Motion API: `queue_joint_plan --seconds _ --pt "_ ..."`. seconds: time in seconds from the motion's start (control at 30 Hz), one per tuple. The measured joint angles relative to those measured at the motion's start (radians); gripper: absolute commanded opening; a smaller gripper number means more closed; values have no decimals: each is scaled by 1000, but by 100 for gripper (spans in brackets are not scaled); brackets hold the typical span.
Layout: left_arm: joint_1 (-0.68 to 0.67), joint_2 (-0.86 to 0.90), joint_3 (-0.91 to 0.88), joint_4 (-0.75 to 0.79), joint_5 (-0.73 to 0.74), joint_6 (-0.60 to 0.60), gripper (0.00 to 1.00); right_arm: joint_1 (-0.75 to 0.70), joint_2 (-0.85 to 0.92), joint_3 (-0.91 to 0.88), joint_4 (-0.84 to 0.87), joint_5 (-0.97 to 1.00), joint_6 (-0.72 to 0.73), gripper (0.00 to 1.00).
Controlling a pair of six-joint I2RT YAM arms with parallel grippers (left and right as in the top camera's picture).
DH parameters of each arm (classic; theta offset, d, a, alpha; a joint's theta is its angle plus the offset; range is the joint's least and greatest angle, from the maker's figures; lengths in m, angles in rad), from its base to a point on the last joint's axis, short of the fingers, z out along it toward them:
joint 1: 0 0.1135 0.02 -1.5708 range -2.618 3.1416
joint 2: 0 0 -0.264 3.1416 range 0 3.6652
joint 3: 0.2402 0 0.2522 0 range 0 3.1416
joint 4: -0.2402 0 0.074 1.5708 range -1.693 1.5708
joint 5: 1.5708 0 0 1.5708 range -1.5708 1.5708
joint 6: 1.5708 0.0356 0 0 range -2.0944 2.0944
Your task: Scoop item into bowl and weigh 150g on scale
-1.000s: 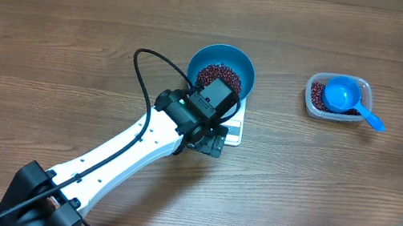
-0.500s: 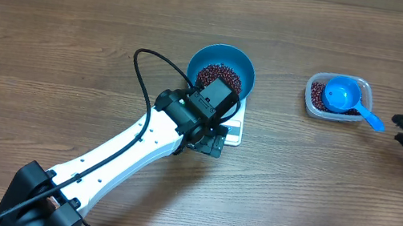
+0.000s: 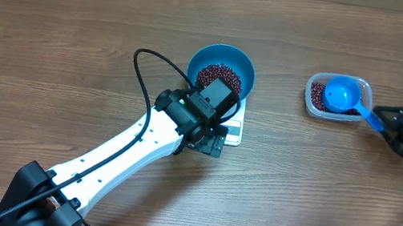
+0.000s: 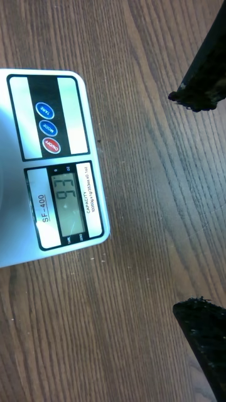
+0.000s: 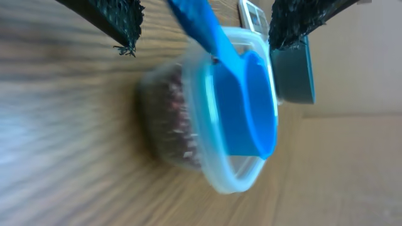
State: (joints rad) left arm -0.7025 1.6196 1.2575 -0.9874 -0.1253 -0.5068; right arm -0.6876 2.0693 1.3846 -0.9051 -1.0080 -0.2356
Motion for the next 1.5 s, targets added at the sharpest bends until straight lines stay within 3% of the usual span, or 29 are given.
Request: queue_joint_plan --seconds 0.27,0.63,1.03,1.5 --pt "0 0 0 0 0 0 100 53 0 0 18 -24 9 43" --pt "0 0 0 0 0 0 99 38 1 -1 -14 -35 12 49" --pt "0 0 0 0 0 0 100 19 1 14 -150 -44 11 45" --pt "0 0 0 0 0 0 99 15 1 24 -94 -148 11 41"
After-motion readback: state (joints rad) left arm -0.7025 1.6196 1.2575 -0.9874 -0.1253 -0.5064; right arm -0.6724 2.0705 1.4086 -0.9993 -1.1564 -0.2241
